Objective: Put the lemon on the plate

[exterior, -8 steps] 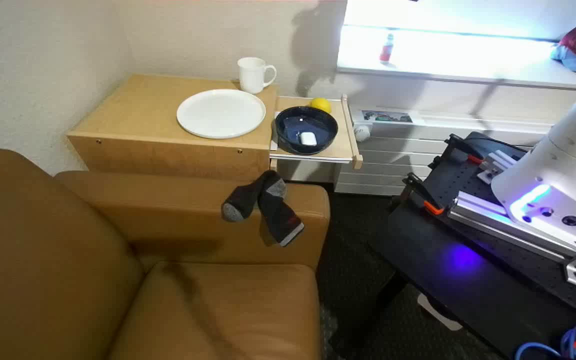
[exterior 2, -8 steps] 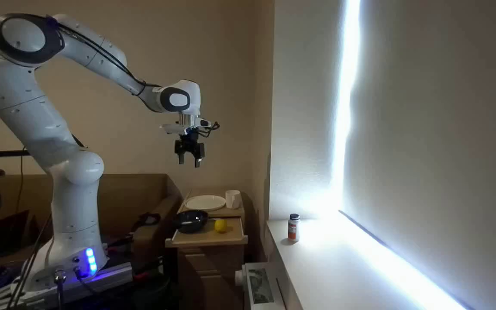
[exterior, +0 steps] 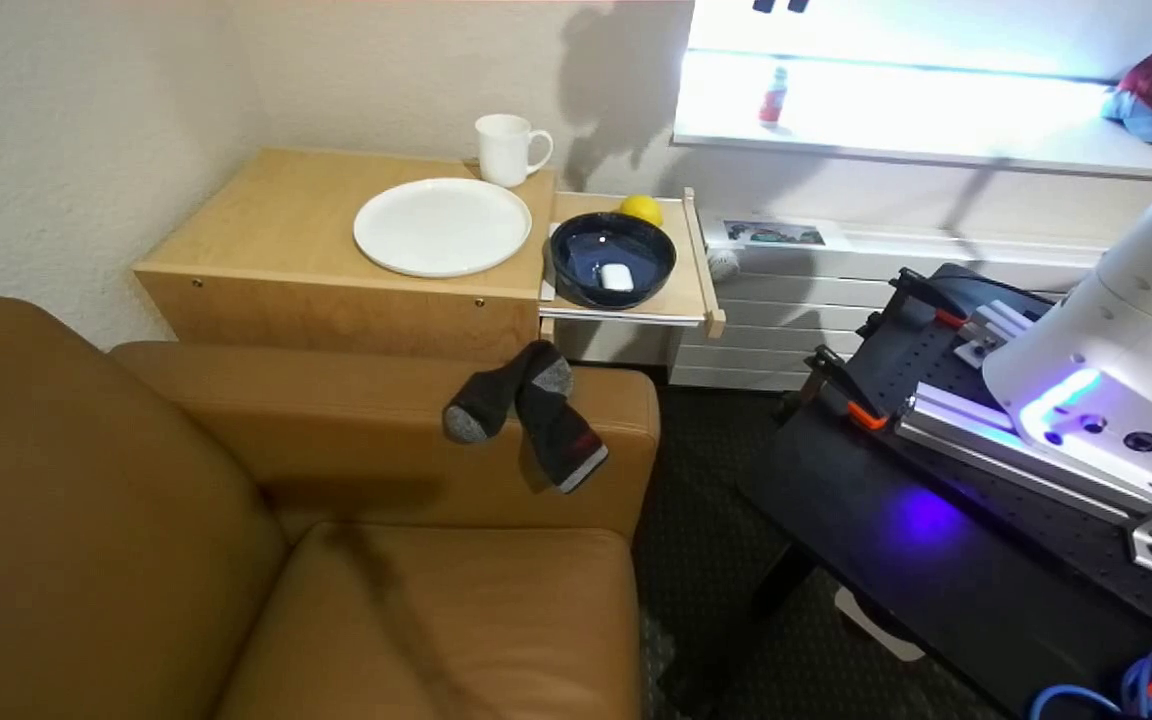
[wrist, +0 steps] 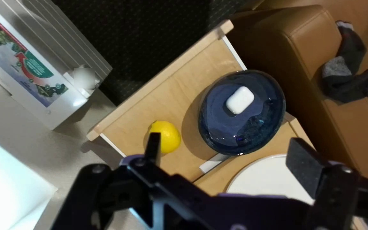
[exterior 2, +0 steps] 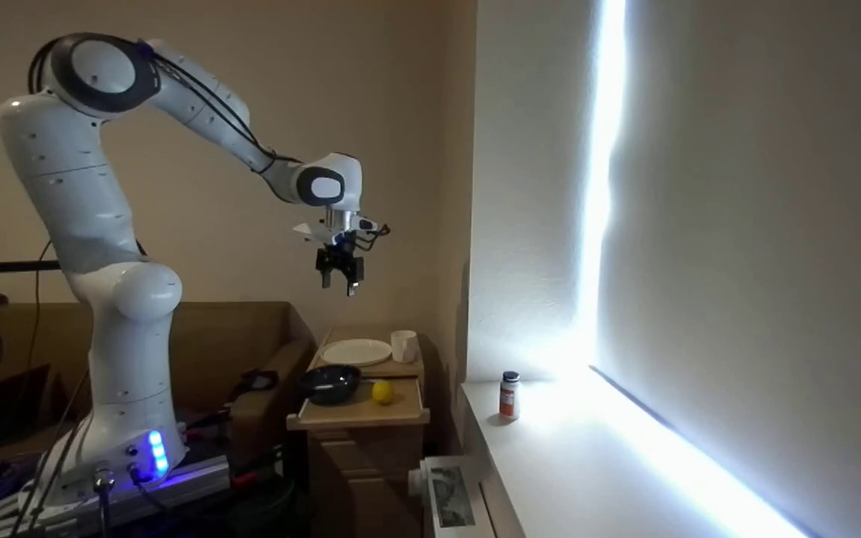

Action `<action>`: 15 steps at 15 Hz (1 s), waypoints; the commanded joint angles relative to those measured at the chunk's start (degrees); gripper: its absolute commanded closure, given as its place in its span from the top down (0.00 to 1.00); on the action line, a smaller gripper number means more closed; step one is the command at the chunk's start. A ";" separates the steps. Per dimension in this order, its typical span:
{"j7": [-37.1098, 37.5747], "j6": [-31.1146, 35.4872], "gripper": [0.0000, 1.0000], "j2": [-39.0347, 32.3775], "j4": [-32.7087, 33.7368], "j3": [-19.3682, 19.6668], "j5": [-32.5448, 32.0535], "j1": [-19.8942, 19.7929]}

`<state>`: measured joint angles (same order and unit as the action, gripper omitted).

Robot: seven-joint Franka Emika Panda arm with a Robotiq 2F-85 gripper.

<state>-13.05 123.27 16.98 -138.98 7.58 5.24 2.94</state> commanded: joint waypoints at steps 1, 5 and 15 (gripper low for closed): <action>6.32 2.36 1.00 -14.58 10.62 -3.00 1.24 -0.68; 18.23 -1.61 1.00 -29.58 24.23 -4.99 -1.07 -0.94; 18.93 -6.03 1.00 -40.06 32.17 -5.81 1.90 -1.21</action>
<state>2.41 119.40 -17.90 -110.48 2.15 7.81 2.65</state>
